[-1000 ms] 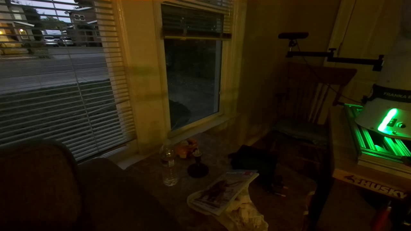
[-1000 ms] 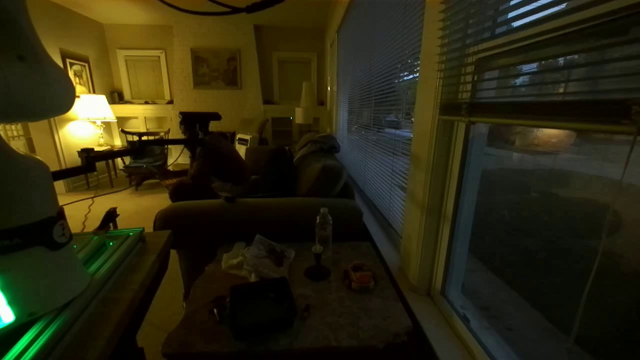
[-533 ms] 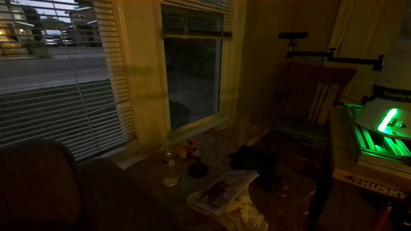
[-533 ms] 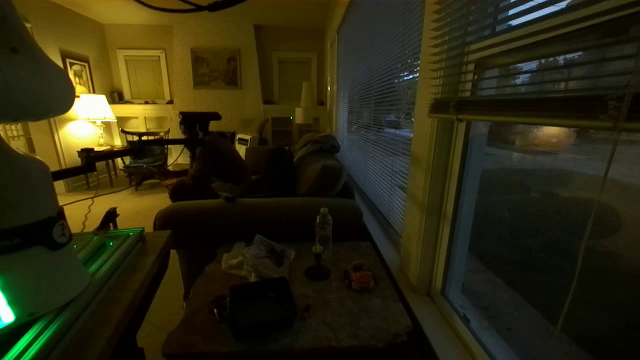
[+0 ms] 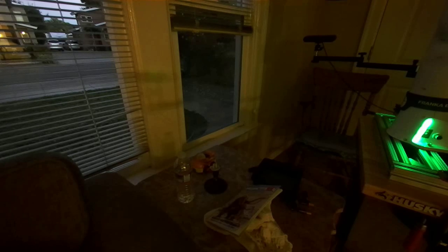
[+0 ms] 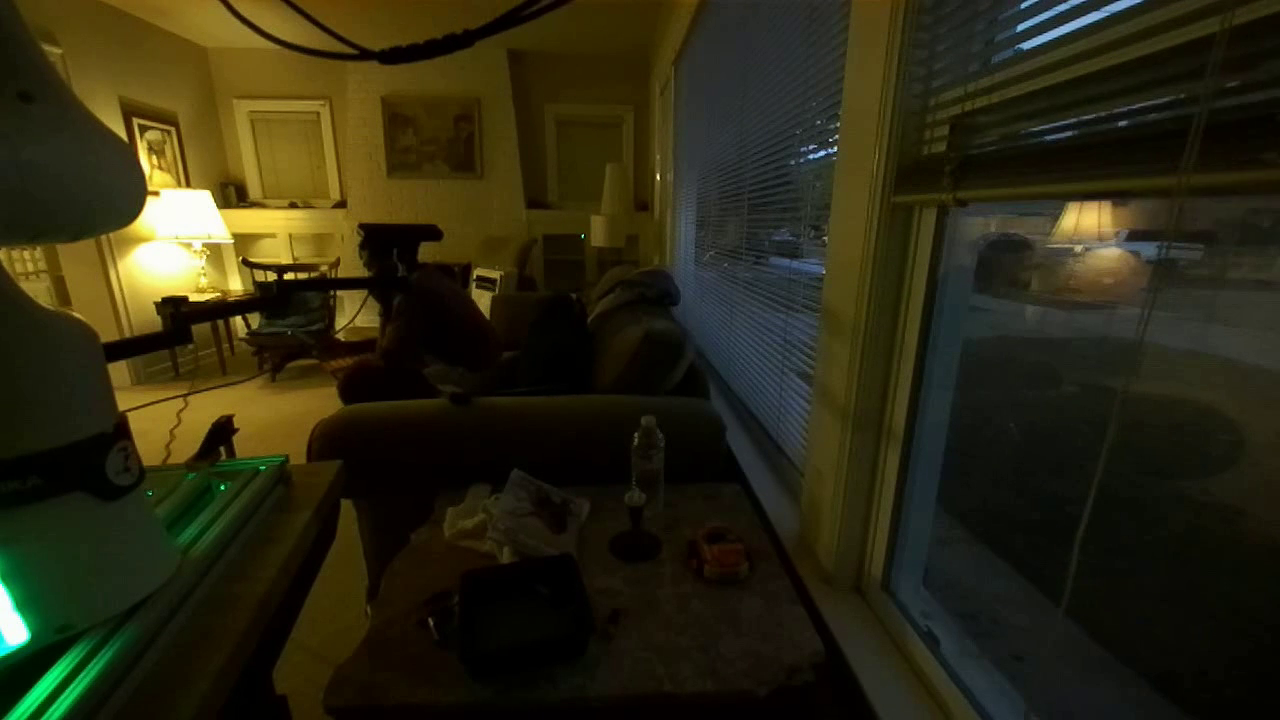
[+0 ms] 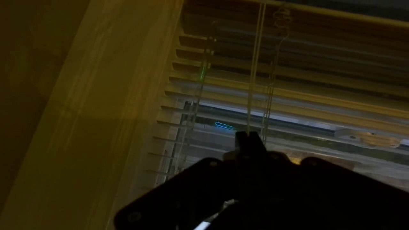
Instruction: Open the blinds on the right window.
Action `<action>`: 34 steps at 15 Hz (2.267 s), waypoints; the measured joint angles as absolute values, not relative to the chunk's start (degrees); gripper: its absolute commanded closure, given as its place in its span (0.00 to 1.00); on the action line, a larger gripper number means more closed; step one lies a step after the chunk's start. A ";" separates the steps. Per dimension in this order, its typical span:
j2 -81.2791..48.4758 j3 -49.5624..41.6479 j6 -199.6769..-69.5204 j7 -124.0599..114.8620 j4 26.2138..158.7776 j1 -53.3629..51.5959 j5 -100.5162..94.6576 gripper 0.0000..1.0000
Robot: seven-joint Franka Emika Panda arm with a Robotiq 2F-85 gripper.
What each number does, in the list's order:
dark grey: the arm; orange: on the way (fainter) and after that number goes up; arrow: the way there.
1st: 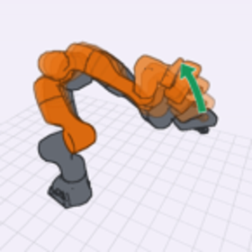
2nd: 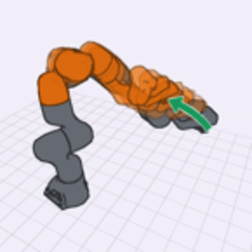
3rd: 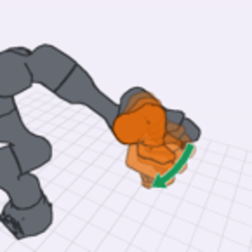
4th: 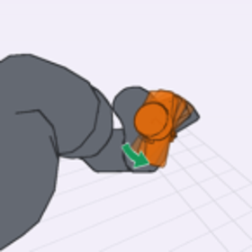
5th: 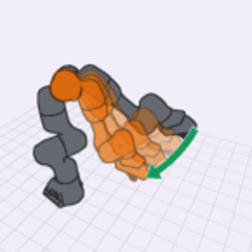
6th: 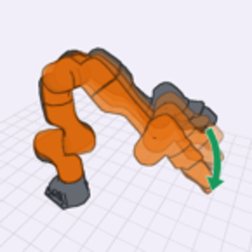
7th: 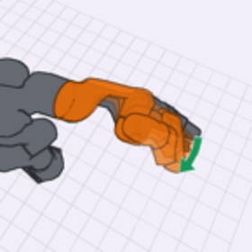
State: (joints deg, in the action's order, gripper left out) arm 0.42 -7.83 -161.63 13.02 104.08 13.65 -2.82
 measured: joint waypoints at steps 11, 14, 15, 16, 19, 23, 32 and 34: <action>0.44 -8.62 -163.12 13.02 106.96 12.97 -2.82 1.00; 0.43 -8.79 -163.12 13.03 107.43 12.92 -2.82 1.00; 0.44 -8.85 -163.12 13.03 107.61 12.91 -2.82 1.00; 0.43 -8.93 -163.12 13.03 107.80 12.87 -2.82 1.00; 0.36 -9.06 -163.12 13.03 108.22 12.78 -2.81 1.00; 0.27 -9.07 -163.31 13.30 109.67 12.88 -2.76 1.00; -0.48 -9.76 -163.85 15.27 113.90 13.17 -2.77 1.00; -0.93 -9.90 -163.85 16.16 114.96 13.33 -2.77 1.00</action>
